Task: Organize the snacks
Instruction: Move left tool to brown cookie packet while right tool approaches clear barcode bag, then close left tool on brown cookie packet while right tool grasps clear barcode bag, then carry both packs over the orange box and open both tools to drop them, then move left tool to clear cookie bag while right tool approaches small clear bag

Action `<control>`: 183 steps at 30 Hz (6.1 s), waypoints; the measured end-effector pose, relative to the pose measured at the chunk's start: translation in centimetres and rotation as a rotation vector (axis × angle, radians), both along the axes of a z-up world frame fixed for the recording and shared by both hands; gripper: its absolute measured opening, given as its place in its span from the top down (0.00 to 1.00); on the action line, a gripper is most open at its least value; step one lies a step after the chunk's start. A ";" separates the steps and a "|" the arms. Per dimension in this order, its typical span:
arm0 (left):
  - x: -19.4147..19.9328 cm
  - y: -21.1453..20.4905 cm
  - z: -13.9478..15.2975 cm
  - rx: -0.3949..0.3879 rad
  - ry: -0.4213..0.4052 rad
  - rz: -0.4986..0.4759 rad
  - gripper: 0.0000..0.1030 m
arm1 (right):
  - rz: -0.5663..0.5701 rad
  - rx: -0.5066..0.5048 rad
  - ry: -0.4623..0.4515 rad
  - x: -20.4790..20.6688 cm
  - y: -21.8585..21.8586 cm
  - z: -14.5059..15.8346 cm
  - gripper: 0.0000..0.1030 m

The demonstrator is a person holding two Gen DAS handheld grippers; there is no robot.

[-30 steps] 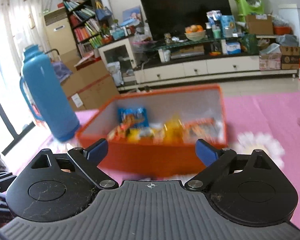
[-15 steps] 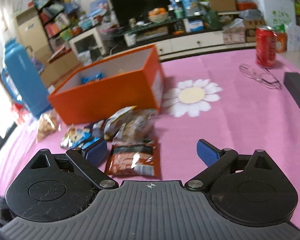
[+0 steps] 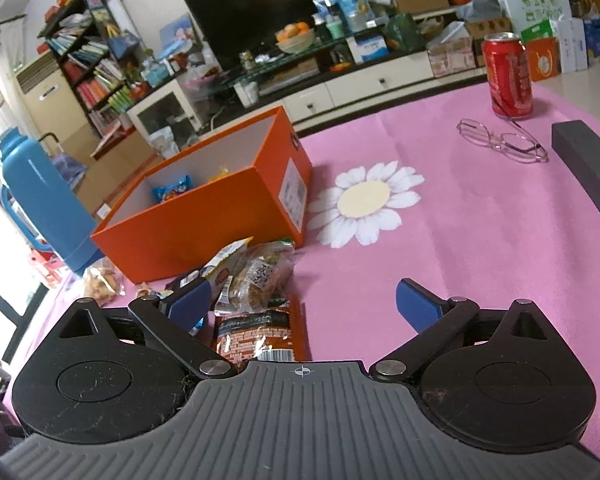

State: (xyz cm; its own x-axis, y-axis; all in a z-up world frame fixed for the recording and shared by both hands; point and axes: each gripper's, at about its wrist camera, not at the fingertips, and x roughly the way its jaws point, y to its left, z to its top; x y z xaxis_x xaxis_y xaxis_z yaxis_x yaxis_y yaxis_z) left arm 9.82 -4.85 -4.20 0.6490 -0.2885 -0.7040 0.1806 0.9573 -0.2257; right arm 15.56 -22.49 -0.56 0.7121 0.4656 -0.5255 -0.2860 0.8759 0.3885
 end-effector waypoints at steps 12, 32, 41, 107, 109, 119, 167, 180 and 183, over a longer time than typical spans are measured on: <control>3.5 5.6 1.2 -0.150 -0.033 0.128 0.31 | 0.032 -0.039 -0.004 0.2 1.6 0.0 0.13; 2.4 7.5 0.2 0.266 -0.066 0.156 0.24 | 0.086 -0.113 0.024 0.5 3.6 -1.1 0.12; 0.0 10.5 -1.0 0.259 0.003 0.239 0.31 | 0.102 -0.123 0.038 0.8 4.0 -1.4 0.11; -4.7 13.7 2.2 0.076 -0.063 0.365 0.54 | 0.314 -0.240 -0.081 -9.2 9.8 -2.2 0.63; -4.4 14.0 2.4 0.064 -0.045 0.367 0.54 | 0.306 -0.216 -0.071 -8.8 9.7 -1.9 0.63; 2.9 16.6 8.3 0.059 -0.143 0.358 0.54 | 0.305 -0.096 -0.159 -2.3 10.0 4.4 0.63; -1.0 12.7 -0.5 0.034 0.032 0.359 0.30 | 0.095 -0.020 0.020 3.8 4.3 -0.9 0.10; 11.2 27.5 4.7 0.367 -0.077 0.657 0.29 | 0.024 0.122 0.154 5.7 2.0 -2.1 0.10; 16.0 30.8 3.5 0.372 0.000 0.715 0.29 | 0.062 0.064 0.154 6.0 3.9 -2.3 0.10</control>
State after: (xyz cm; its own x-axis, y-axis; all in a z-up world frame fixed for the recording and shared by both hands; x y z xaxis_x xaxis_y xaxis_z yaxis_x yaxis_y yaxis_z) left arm 25.79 25.94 -0.67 0.5880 0.4498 -0.6722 -0.5039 0.8539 0.1306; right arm 21.53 -18.55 -2.82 0.5940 0.5423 -0.5941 -0.2714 0.8304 0.4866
